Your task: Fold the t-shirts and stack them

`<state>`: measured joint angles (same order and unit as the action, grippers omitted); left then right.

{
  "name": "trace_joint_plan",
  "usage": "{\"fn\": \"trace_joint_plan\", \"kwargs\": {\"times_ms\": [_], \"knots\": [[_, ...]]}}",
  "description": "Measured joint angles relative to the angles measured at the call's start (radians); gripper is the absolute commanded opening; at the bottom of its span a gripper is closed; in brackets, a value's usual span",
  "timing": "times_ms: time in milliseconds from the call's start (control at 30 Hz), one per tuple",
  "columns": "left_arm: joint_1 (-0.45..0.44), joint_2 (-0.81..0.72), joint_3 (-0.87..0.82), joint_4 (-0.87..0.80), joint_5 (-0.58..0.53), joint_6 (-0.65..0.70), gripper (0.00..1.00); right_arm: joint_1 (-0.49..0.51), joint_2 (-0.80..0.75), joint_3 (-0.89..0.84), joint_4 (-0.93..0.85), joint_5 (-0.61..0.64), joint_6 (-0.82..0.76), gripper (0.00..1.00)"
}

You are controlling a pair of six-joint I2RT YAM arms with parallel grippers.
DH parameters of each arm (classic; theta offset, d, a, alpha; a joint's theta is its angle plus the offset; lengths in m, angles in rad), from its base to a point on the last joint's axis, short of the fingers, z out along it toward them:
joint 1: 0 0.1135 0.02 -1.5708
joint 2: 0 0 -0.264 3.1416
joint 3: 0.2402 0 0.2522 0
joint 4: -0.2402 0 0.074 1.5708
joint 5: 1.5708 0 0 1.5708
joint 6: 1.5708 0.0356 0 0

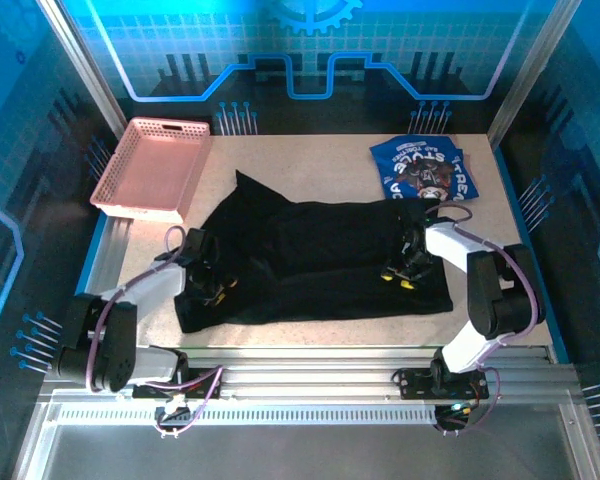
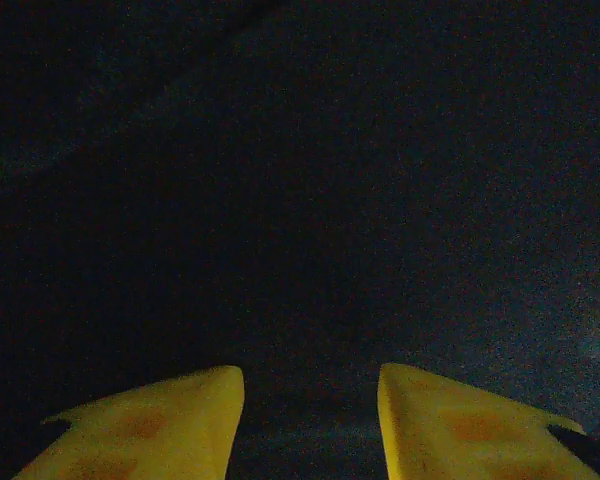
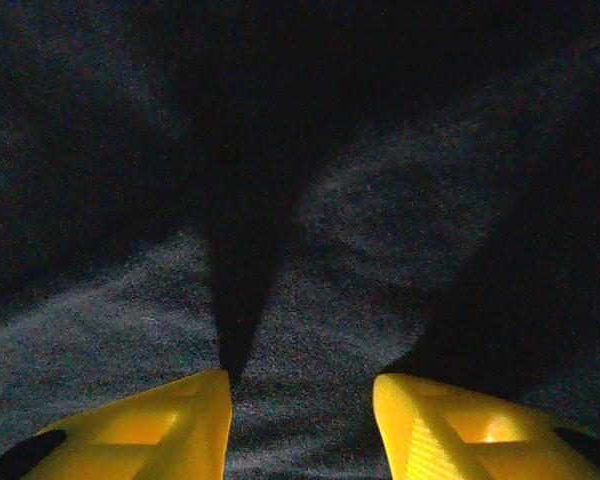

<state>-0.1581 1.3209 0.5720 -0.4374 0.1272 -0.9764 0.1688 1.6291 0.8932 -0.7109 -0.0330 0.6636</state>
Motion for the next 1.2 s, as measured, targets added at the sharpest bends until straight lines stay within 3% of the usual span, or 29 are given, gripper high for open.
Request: {"fn": "trace_joint_plan", "kwargs": {"times_ms": [200, 300, 467, 633, 733, 967, 1100, 1200], "knots": [[-0.001, -0.085, -0.037, -0.047, 0.02, -0.029, 0.59, 0.001, -0.034, -0.031, -0.019, 0.001, 0.023, 0.53], [-0.001, -0.09, -0.002, -0.105, 0.018, -0.032, 0.68, 0.0, -0.034, -0.02, -0.04, 0.009, 0.027, 0.64], [0.0, -0.043, 0.256, -0.189, 0.0, -0.005, 0.77, 0.0, -0.054, 0.051, -0.079, 0.033, -0.006, 0.78], [0.027, 0.139, 0.561, -0.131, 0.021, 0.034, 0.78, 0.0, -0.158, 0.108, -0.046, -0.011, -0.104, 0.96], [0.061, 0.294, 0.688, -0.058, 0.05, 0.054, 0.75, 0.0, -0.229, 0.109, -0.016, -0.066, -0.17, 1.0], [0.146, 0.621, 0.826, 0.124, 0.133, 0.074, 0.56, 0.0, -0.317, 0.109, 0.009, -0.172, -0.264, 1.0], [0.154, 0.711, 0.851, 0.207, 0.156, 0.082, 0.45, 0.0, -0.328, 0.109, 0.007, -0.197, -0.281, 1.0], [0.154, 0.745, 0.873, 0.248, 0.166, 0.085, 0.44, -0.004, -0.337, 0.107, 0.002, -0.209, -0.289, 1.0]]}}
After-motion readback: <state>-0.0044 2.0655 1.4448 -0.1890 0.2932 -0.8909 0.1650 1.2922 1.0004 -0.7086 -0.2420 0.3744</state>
